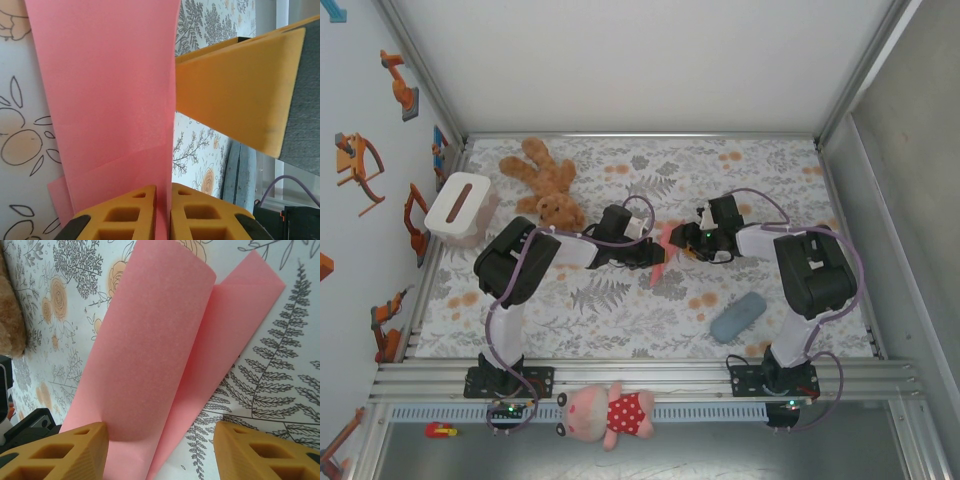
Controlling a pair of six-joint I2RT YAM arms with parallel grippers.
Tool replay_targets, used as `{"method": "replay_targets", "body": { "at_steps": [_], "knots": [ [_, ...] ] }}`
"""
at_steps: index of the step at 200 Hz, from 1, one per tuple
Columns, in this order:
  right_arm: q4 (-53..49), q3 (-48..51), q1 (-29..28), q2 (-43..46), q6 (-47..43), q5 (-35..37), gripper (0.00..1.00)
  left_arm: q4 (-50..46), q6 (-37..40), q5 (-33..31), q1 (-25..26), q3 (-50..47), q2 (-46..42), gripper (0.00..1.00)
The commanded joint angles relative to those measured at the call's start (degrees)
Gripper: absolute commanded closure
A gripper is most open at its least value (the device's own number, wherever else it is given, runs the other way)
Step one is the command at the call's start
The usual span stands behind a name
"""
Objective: Fold a paper plane with a square sheet of paper (pick it up from the middle)
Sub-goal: Fold the wing for the fifth time at the center of the table.
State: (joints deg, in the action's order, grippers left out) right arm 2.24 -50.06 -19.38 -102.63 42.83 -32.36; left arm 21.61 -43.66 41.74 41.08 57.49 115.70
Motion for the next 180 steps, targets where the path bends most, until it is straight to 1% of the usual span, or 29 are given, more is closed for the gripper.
{"method": "replay_targets", "body": {
  "at_steps": [1, 31, 47, 91, 127, 135, 157, 180],
  "knots": [
    [5.0, 1.4, 0.1, -2.6, -1.5, 5.8, 0.44, -0.1, -1.0, 1.7, -0.6, 1.7, 0.9, 0.87],
    [8.7, 4.0, 0.2, 3.5, -3.0, 4.6, 0.44, 0.0, -1.1, 1.9, -0.7, 1.4, 0.7, 0.87],
    [9.3, 4.1, 0.3, 4.2, -4.0, 2.9, 0.43, 0.0, -1.3, 2.0, -0.8, 1.3, 0.8, 0.87],
    [9.4, 2.6, 0.3, 1.1, -3.8, 0.6, 0.35, 0.6, -2.0, 2.3, -0.9, 1.3, 1.1, 0.87],
    [7.7, 0.7, 0.2, -1.5, -4.0, 0.1, 0.33, 0.7, -2.0, 2.5, -1.0, 1.3, 1.3, 0.87],
    [7.1, 0.3, 0.1, -2.1, -4.0, 0.0, 0.3, 0.7, -2.0, 2.5, -1.0, 1.2, 1.3, 0.87],
    [4.6, -0.7, 0.2, -3.0, -4.2, 2.0, 0.3, 0.9, -2.2, 2.5, -1.1, 1.2, 1.4, 0.86],
    [-0.7, -2.4, 0.0, -4.3, -4.6, 6.0, 0.35, 1.0, -2.4, 2.6, -1.0, 1.4, 1.4, 0.85]
  ]
}}
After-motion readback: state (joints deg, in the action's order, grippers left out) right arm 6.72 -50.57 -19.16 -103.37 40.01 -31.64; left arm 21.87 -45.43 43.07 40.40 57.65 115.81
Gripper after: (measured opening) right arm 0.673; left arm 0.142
